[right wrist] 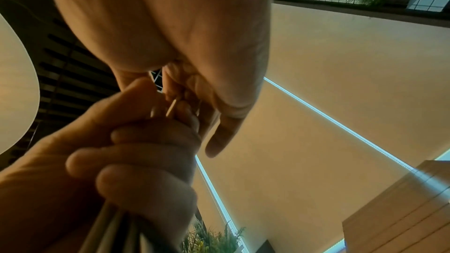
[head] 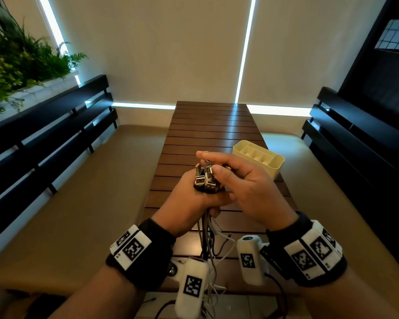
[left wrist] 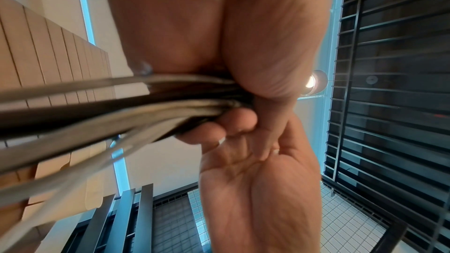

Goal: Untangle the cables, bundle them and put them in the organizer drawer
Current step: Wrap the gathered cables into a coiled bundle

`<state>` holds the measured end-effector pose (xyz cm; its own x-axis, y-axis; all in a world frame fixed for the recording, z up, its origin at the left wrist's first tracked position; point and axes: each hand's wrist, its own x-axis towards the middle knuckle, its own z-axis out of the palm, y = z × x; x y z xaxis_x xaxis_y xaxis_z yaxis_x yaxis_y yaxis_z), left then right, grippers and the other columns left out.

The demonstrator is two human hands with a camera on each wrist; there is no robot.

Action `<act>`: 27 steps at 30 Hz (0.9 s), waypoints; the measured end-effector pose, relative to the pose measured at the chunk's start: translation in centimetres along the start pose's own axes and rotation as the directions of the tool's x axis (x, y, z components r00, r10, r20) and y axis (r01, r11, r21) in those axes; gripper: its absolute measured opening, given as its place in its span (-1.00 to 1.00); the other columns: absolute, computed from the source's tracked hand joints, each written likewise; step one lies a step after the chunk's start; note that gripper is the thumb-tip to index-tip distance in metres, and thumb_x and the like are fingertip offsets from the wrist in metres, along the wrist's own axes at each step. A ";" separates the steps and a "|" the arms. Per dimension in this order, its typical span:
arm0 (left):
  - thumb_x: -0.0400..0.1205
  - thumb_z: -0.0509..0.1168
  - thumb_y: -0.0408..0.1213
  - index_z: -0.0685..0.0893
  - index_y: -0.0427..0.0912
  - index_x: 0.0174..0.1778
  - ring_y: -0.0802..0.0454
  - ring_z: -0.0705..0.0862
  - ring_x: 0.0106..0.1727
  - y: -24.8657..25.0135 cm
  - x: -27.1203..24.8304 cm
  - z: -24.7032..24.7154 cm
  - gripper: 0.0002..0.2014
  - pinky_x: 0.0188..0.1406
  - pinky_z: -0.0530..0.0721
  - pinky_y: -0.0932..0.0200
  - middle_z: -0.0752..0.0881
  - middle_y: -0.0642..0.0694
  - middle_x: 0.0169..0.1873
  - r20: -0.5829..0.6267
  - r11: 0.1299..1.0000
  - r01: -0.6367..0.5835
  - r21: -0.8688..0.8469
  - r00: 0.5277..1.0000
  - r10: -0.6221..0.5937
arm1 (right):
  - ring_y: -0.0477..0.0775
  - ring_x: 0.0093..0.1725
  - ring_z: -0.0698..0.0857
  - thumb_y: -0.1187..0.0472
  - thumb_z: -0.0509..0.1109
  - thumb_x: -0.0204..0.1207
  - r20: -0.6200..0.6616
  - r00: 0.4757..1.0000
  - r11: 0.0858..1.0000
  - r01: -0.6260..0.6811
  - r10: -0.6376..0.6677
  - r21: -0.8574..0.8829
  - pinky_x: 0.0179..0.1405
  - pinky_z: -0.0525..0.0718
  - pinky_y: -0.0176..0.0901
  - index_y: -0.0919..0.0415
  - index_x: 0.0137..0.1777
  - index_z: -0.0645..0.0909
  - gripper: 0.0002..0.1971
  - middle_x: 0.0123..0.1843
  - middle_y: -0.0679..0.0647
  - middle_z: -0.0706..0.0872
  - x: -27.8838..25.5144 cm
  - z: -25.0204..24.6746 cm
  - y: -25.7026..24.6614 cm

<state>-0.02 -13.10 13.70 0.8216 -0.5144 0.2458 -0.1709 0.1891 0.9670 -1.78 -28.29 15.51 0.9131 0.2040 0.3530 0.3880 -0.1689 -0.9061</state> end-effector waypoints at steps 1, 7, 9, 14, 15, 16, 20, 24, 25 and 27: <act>0.47 0.46 -0.47 0.67 -0.18 -0.09 0.10 0.57 -0.50 -0.1 0.1 0.0 -0.82 -0.44 0.60 0.02 0.67 -0.03 -0.39 -0.005 1.000 0.000 -0.011 1.000 0.000 | 0.01 0.25 0.75 0.24 0.30 0.71 -0.001 1.000 1.000 -0.009 0.010 0.020 0.05 0.81 -0.02 0.09 0.45 0.64 -0.66 0.27 0.00 0.76 0.0 0.0 0.1; 0.53 0.43 -0.56 0.63 -0.20 -0.18 0.08 0.51 -0.50 -0.2 0.4 -0.3 -0.82 -0.47 0.58 0.05 0.62 0.01 -0.43 -0.021 1.000 0.003 0.030 1.000 -0.002 | 0.01 0.45 0.63 0.10 0.25 0.70 -0.051 0.996 0.982 0.080 -0.072 0.169 0.26 0.71 -0.09 0.14 0.56 0.49 -0.56 0.46 0.03 0.64 0.0 0.1 0.2; 0.56 0.41 -0.61 0.59 -0.22 -0.21 0.10 0.48 -0.52 -0.4 0.5 -0.4 -0.79 -0.48 0.56 0.07 0.57 0.03 -0.48 -0.045 1.000 0.002 0.019 0.999 -0.001 | 0.02 0.54 0.55 -0.03 0.33 0.64 -0.058 0.993 0.957 0.114 -0.102 0.268 0.40 0.63 0.06 -0.01 0.57 0.42 -0.50 0.55 -0.04 0.57 0.2 -0.1 0.8; 0.57 0.44 -0.47 0.58 -0.42 -0.11 -0.06 0.51 -0.44 -0.2 1.2 -0.6 -0.85 -0.42 0.56 0.08 0.56 -0.07 -0.45 -0.106 0.996 -0.085 -0.006 0.991 0.084 | 0.09 0.05 0.69 0.31 0.50 0.26 0.271 0.957 0.908 -0.203 0.105 0.366 -0.05 0.67 -0.10 -0.05 0.48 0.37 -0.25 0.25 0.24 0.56 -0.8 1.1 3.8; 0.58 0.44 -0.46 0.58 -0.44 -0.09 -0.05 0.53 -0.45 -0.2 1.3 -0.6 -0.84 -0.40 0.58 0.07 0.55 -0.05 -0.49 -0.109 0.995 -0.096 0.010 0.989 0.097 | 0.02 -0.08 0.70 0.38 0.45 0.26 0.293 0.938 0.914 -0.275 0.186 0.299 -0.13 0.68 -0.17 0.01 0.37 0.41 -0.34 0.12 0.23 0.55 -1.2 1.7 4.1; 0.59 0.44 -0.45 0.58 -0.43 -0.06 -0.04 0.54 -0.47 -0.1 1.3 -0.7 -0.83 -0.37 0.59 0.07 0.55 -0.04 -0.52 -0.110 0.994 -0.103 0.026 0.988 0.105 | -0.06 -0.12 0.72 0.42 0.42 0.29 0.270 0.932 0.912 -0.314 0.243 0.263 -0.14 0.70 -0.22 0.06 0.29 0.43 -0.43 0.05 0.21 0.57 -1.4 2.3 4.3; 0.55 0.50 -0.42 0.69 -0.20 -0.07 -0.01 0.64 -0.43 -0.2 1.3 -0.8 -0.87 -0.25 0.68 0.08 0.62 -0.11 -0.48 -0.128 0.995 -0.099 0.006 0.987 0.099 | -0.13 -0.33 0.68 0.35 0.38 0.52 0.121 0.965 0.960 -0.247 0.232 0.131 -0.32 0.65 -0.23 0.14 -0.04 0.54 -0.87 -0.34 -0.09 0.70 -1.0 2.9 4.3; 0.45 0.56 -0.27 0.74 -0.01 -0.04 -0.13 0.76 -0.13 -0.1 1.4 -0.8 -0.79 -0.06 0.72 -0.07 0.74 -0.21 -0.22 -0.099 0.994 -0.102 -0.032 0.990 0.098 | -0.42 -0.40 0.61 0.38 0.23 0.67 0.100 0.990 0.995 -0.097 0.095 0.020 -0.44 0.50 -0.55 -0.17 -0.02 0.51 -0.67 -0.41 -0.45 0.65 -0.2 2.3 3.4; 0.42 0.56 -0.24 0.75 0.00 -0.05 -0.15 0.77 -0.05 0.0 1.3 -0.8 -0.78 -0.01 0.74 -0.15 0.76 -0.22 -0.14 -0.090 0.994 -0.102 -0.026 0.991 0.100 | -0.45 -0.38 0.61 0.37 0.21 0.69 0.109 0.992 0.998 -0.067 0.066 0.007 -0.44 0.50 -0.56 -0.21 0.02 0.51 -0.65 -0.38 -0.49 0.64 0.0 2.1 3.4; 0.40 0.56 -0.23 0.76 0.00 -0.07 -0.17 0.77 0.06 0.1 1.4 -0.8 -0.78 0.12 0.74 -0.25 0.79 -0.18 -0.06 -0.081 0.993 -0.114 -0.005 0.990 0.113 | -0.40 -0.43 0.60 0.37 0.21 0.71 0.113 0.992 0.998 -0.060 0.057 0.020 -0.47 0.49 -0.52 -0.26 0.02 0.52 -0.61 -0.41 -0.45 0.63 0.3 2.1 3.3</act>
<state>1.57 -13.10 14.10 0.8384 -0.4201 0.3473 -0.2604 0.2510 0.9323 -0.43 -26.76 12.13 0.9138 0.3016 0.2719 0.3301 -0.1617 -0.9300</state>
